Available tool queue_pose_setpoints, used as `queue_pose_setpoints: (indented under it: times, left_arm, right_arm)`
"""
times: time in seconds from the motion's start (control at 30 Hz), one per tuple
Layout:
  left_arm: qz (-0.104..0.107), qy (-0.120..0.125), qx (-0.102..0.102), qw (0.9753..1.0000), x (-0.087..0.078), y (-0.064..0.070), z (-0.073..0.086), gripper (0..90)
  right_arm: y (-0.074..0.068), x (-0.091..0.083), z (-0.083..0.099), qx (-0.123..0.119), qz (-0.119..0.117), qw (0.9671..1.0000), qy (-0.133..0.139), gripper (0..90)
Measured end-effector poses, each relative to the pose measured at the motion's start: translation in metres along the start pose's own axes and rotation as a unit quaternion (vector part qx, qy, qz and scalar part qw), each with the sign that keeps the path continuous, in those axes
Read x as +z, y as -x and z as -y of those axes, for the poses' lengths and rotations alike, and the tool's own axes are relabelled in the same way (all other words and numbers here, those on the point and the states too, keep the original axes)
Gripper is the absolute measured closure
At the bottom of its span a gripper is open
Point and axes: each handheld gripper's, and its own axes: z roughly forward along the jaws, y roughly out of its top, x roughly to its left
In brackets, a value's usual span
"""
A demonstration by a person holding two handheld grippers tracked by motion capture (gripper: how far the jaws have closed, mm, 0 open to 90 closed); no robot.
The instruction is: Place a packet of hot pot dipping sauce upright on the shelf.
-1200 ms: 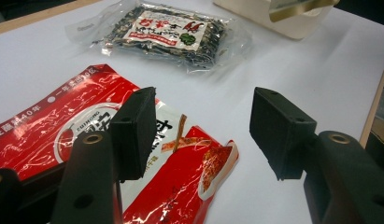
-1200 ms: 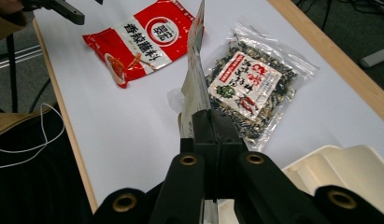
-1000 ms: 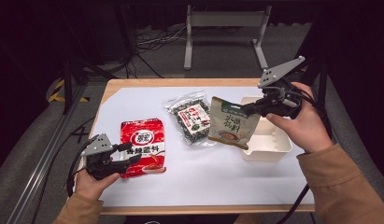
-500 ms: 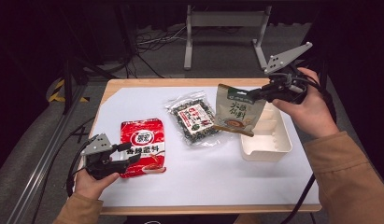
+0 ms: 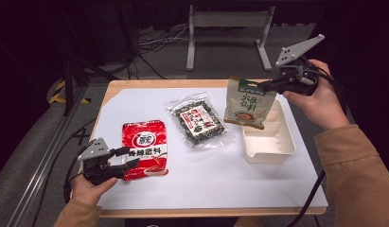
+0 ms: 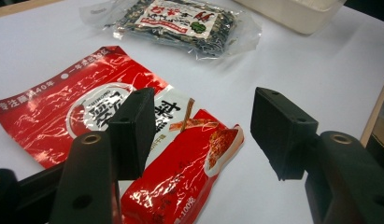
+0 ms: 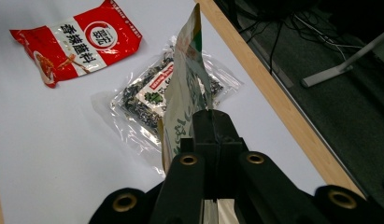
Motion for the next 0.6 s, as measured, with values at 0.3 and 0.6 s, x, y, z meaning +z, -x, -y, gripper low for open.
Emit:
queue_pose_setpoints:
  times: [0.3, 0.6]
  left_arm:
    - [-0.007, -0.004, -0.007, 0.9999, -0.005, 0.0, 0.007, 40.0]
    - [-0.02, -0.007, -0.009, 0.9997, -0.008, 0.002, 0.013, 38.8]
  right_arm:
    - [0.017, 0.001, 0.009, -0.002, 0.013, 0.9999, -0.005, 90.0]
    - [0.035, 0.004, 0.02, 0.001, 0.028, 0.9996, -0.007, 90.0]
